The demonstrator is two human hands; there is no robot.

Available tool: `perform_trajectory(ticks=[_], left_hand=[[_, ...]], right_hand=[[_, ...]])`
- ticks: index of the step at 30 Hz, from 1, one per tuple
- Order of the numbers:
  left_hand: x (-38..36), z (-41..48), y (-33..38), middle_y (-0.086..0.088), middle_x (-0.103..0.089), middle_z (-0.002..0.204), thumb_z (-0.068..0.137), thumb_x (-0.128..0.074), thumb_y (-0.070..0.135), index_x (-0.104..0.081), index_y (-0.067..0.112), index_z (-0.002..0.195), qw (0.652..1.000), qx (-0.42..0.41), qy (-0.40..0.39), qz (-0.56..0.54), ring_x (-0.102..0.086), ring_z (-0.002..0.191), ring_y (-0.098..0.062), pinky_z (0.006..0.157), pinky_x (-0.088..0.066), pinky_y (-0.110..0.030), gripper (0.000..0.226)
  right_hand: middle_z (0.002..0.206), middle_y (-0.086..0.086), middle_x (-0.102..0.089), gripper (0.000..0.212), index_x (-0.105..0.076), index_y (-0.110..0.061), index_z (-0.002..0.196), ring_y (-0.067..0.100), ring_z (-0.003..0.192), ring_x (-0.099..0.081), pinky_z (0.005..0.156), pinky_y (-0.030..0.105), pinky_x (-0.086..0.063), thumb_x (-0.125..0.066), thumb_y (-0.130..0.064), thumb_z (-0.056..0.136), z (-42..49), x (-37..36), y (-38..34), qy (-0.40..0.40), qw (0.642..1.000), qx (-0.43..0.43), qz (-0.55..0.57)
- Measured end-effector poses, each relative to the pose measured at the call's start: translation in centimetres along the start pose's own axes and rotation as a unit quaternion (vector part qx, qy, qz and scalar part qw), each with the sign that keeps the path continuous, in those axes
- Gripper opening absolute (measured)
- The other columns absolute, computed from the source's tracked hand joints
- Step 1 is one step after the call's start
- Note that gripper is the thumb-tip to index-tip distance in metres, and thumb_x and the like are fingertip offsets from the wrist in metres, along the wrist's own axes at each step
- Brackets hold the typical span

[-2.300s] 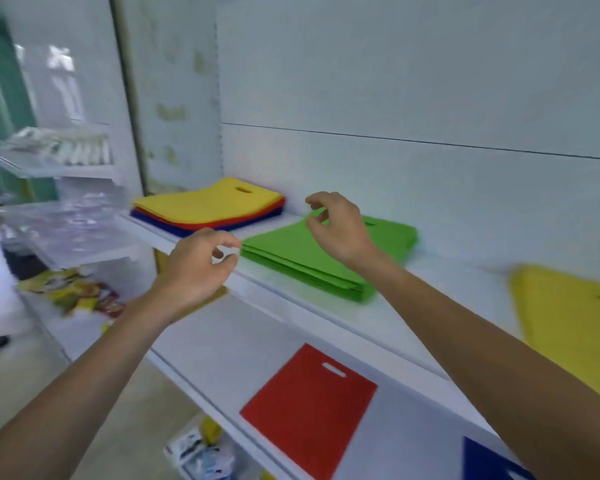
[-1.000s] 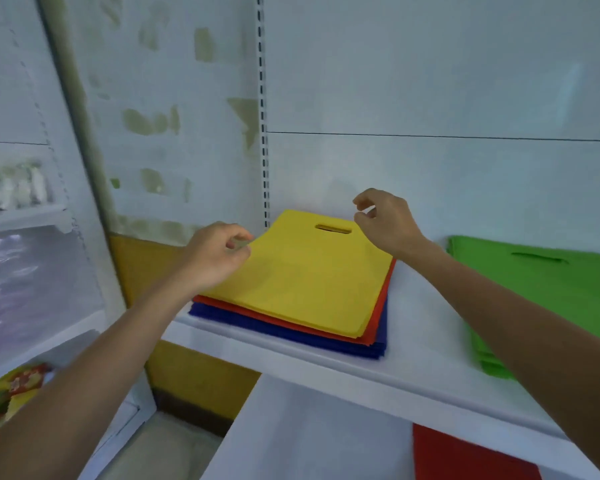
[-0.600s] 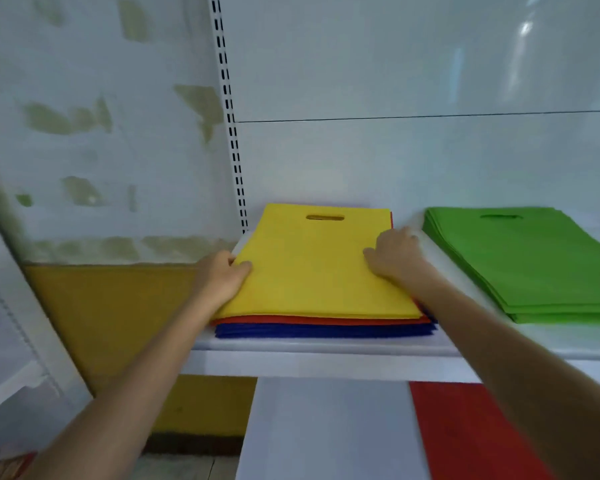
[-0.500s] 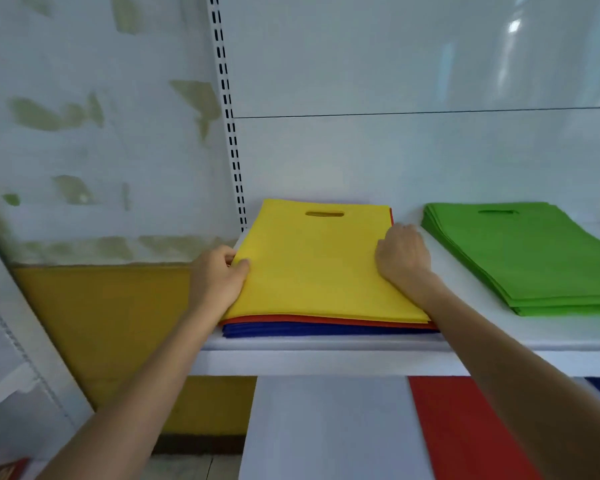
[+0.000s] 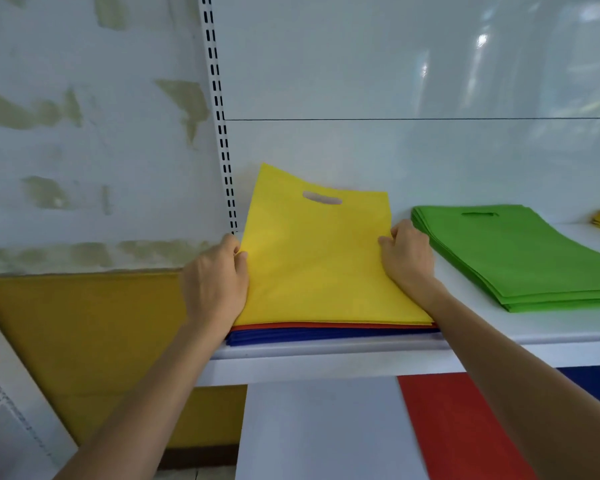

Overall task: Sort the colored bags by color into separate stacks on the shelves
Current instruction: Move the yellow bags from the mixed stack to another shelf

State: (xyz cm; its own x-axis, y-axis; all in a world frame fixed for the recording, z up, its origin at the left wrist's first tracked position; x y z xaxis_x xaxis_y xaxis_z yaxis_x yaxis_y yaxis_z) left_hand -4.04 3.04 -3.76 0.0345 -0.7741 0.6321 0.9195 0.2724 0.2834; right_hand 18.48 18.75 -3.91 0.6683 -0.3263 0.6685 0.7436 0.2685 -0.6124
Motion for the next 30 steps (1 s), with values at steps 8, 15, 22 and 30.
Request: perform_trajectory(ticks=[8, 15, 22, 30], left_hand=[[3.3, 1.3, 4.9, -0.01, -0.065, 0.086, 0.092, -0.053, 0.016, -0.054, 0.007, 0.108, 0.99, -0.073, -0.002, -0.121, -0.059, 0.071, -0.03, 0.062, -0.047, -0.038, 0.018], [1.5, -0.6, 18.7, -0.009, -0.056, 0.124, 0.092, -0.047, 0.011, -0.054, 0.007, 0.122, 0.959, -0.154, -0.089, -0.219, -0.05, 0.116, -0.024, 0.095, -0.035, -0.032, 0.031], [-1.6, -8.5, 40.8, -0.016, -0.054, 0.127, 0.086, -0.052, 0.022, -0.051, 0.003, 0.127, 0.887, -0.25, -0.197, -0.334, -0.048, 0.12, -0.028, 0.101, -0.031, -0.032, 0.046], [-5.3, -18.7, 57.9, -0.005, -0.046, 0.135, 0.091, -0.052, 0.019, -0.045, 0.011, 0.135, 0.804, -0.279, -0.316, -0.419, -0.044, 0.123, -0.02, 0.098, -0.032, -0.025, 0.045]], right_hand=[[0.088, 0.019, -0.061, 0.017, -0.05, 0.001, 0.104, 0.033, 0.079, -0.054, 0.065, 0.041, -0.04, -0.049, -0.012, 0.094, -0.7, 6.3, 0.8, 0.161, 0.974, 0.093, 0.126], [0.103, 0.01, -0.065, 0.025, -0.061, -0.01, 0.112, 0.02, 0.08, -0.051, 0.078, 0.025, -0.035, -0.047, -0.008, 0.093, -1.2, 19.7, 11.3, 0.216, 0.971, 0.049, 0.085], [0.122, 0.01, -0.061, 0.033, -0.066, -0.011, 0.112, 0.029, 0.112, -0.053, 0.094, 0.028, -0.032, -0.043, -0.005, 0.089, -6.3, 36.9, 28.3, 0.265, 0.958, -0.109, -0.023], [0.096, 0.007, -0.057, 0.033, -0.063, -0.007, 0.116, 0.022, 0.089, -0.05, 0.078, 0.027, -0.036, -0.046, 0.0, 0.088, -11.9, 50.2, 42.0, 0.299, 0.936, -0.162, -0.089]])
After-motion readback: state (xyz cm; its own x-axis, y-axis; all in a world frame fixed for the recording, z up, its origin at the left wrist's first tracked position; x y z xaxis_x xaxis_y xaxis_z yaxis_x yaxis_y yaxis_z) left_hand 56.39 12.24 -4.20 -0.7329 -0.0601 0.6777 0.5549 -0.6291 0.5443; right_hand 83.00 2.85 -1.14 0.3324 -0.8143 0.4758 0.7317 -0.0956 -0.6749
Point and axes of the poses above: each hand's wrist, its own z-axis towards the middle knuckle, its own x-axis out of the back of the hand, y = z × x, the point moved 3 cm from there along z, towards the middle knuckle
